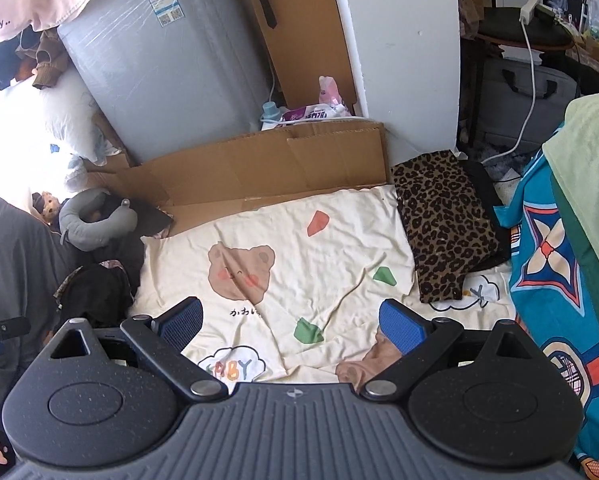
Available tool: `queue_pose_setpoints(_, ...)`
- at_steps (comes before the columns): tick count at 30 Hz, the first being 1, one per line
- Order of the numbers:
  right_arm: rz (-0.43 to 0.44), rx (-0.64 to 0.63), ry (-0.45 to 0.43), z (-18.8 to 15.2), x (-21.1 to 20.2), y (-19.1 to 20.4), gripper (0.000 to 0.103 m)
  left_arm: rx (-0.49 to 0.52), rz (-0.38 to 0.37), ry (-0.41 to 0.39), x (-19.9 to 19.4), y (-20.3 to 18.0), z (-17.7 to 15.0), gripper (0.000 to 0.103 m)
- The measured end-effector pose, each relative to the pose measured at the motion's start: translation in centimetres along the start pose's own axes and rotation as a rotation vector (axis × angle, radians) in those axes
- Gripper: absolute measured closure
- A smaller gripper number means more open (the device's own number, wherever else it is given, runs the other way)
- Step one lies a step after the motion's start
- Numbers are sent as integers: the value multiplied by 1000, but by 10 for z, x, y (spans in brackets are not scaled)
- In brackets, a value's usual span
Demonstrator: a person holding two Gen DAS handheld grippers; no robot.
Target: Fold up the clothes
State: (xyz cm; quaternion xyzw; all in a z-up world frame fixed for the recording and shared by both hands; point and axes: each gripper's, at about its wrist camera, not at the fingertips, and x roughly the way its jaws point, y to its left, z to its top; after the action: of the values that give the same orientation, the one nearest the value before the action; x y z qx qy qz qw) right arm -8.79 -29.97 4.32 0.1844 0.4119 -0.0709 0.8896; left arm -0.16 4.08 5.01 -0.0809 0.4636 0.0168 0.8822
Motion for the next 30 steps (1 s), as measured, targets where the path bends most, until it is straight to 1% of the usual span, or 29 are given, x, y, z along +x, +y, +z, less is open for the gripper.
queue_pose_setpoints(3,-2,-1,15,-8,3,-3,5,0,-25,-1,1,-3,-5,1)
queue_pose_setpoints(6,4,-9,24,-15,5,-4,5,18,-8,-1,3,-9,-12,1)
queue_pose_setpoints(13,32,-47,34,-28,7,-6,5,26,19,24,9,-15,-26,1)
queue_pose_setpoints(17,44,-70,36,-27,10,-5,5,32,38,36,14,-17,-36,1)
queue_pose_setpoints(22,36,-118,61,-26,18,2,5,26,50,76,25,-15,-43,1)
queue_pose_setpoints(26,38,-134,80,-27,22,8,5,23,22,86,25,-21,-48,1)
queue_pose_setpoints(28,39,-146,91,-27,25,11,5,70,49,70,25,-29,-49,1)
queue_pose_setpoints(30,42,-155,97,-28,27,13,5,88,60,71,28,-33,-50,1)
